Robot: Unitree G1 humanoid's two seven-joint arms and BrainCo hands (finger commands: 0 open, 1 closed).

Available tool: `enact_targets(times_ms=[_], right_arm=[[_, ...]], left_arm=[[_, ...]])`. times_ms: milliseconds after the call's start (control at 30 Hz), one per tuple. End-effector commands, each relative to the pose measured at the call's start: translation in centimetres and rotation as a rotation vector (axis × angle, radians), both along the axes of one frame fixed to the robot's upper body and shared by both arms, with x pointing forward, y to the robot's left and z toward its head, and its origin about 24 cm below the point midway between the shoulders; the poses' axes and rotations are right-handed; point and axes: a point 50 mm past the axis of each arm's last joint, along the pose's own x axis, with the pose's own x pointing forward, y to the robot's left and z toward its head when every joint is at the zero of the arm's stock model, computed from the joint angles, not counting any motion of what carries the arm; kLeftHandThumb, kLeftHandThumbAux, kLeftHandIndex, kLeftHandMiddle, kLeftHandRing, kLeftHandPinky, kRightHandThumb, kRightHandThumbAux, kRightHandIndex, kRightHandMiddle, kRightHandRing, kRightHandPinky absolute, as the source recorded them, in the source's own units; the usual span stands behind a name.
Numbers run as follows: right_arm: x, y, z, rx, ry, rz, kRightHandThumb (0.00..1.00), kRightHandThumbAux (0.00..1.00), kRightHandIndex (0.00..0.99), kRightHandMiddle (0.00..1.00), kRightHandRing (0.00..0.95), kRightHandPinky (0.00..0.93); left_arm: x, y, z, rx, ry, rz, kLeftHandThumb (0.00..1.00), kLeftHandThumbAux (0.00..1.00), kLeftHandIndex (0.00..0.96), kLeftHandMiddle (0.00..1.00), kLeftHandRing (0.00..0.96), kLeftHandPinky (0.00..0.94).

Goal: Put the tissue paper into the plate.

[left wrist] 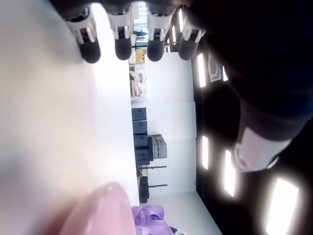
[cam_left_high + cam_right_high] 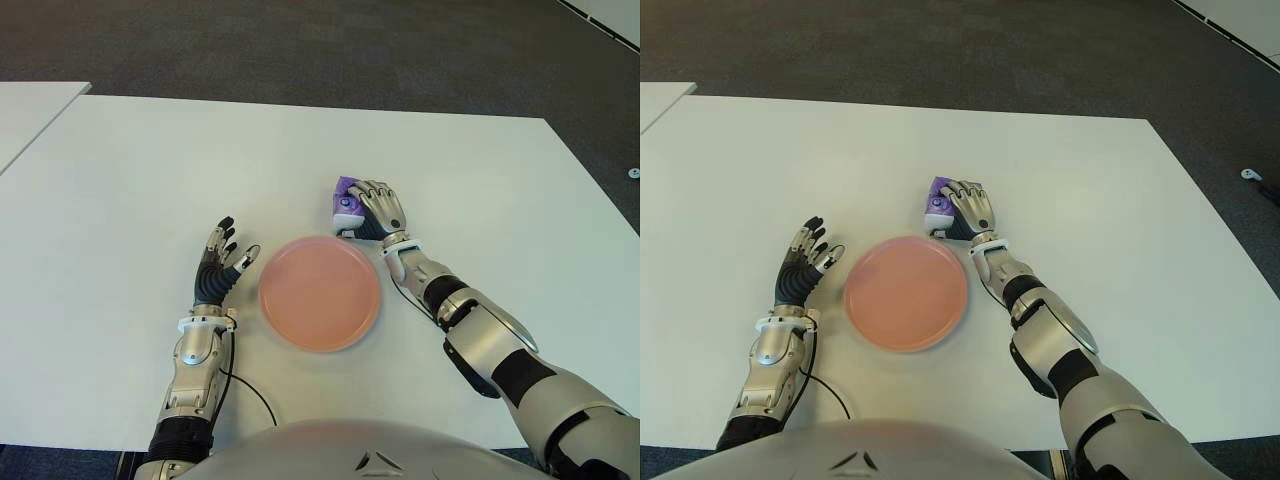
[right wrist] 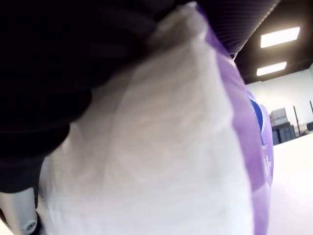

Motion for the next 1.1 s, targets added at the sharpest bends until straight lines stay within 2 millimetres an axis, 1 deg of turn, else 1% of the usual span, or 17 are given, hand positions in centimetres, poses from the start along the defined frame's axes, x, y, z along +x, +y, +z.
enact_targets(times_ms=[33, 400, 733, 833, 900, 967, 1033, 1100], right_arm=[[-5.0, -1.6, -6.5, -0.078, 0.310, -0.023, 0.854, 0.680, 0.394, 0.529, 0.858, 0.817], [-4.9, -1.2, -6.4, -0.046, 0.301, -0.024, 0.856, 0.678, 0.399, 0.534, 0.874, 0.855], [-5.0, -1.2, -6.1, -0.005, 0.253, -0.029, 0.856, 0.677, 0.403, 0.536, 0.886, 0.862], [-4.9, -1.2, -5.9, 0.036, 0.231, -0.043, 0.857, 0.677, 0.403, 0.536, 0.882, 0.859], [-4.4, -1.5, -5.4, 0.071, 0.217, -0.062, 0.856, 0.677, 0.402, 0.536, 0.880, 0.858], [-3.5, -1.8, -4.5, 0.108, 0.199, -0.080, 0.856, 0.677, 0.402, 0.535, 0.879, 0.859], [-2.5, -2.2, -3.3, 0.146, 0.177, -0.093, 0.856, 0.677, 0.401, 0.535, 0.878, 0.848], [-1.0, -2.5, -1.6, 0.201, 0.152, -0.104, 0.856, 0.677, 0.400, 0.535, 0.878, 0.822]], left_arm=[[-0.3, 0.3, -0.2, -0.007, 0.019, 0.015, 0.000, 0.631, 0.011, 0.000, 0.000, 0.000], [-0.2, 0.4, -0.2, -0.002, 0.019, 0.013, 0.000, 0.626, 0.004, 0.000, 0.000, 0.000], [-0.2, 0.4, -0.2, 0.001, 0.021, 0.014, 0.000, 0.624, 0.008, 0.000, 0.000, 0.000], [-0.2, 0.4, -0.2, -0.003, 0.022, 0.017, 0.000, 0.625, 0.010, 0.000, 0.000, 0.000], [-0.2, 0.4, -0.2, -0.005, 0.023, 0.019, 0.000, 0.626, 0.011, 0.000, 0.000, 0.000], [-0.2, 0.4, -0.2, -0.006, 0.024, 0.020, 0.000, 0.626, 0.012, 0.000, 0.000, 0.000], [-0.1, 0.4, -0.2, -0.006, 0.024, 0.020, 0.000, 0.627, 0.012, 0.000, 0.000, 0.000], [-0.1, 0.4, -0.2, -0.003, 0.021, 0.019, 0.000, 0.627, 0.011, 0.000, 0.000, 0.000]])
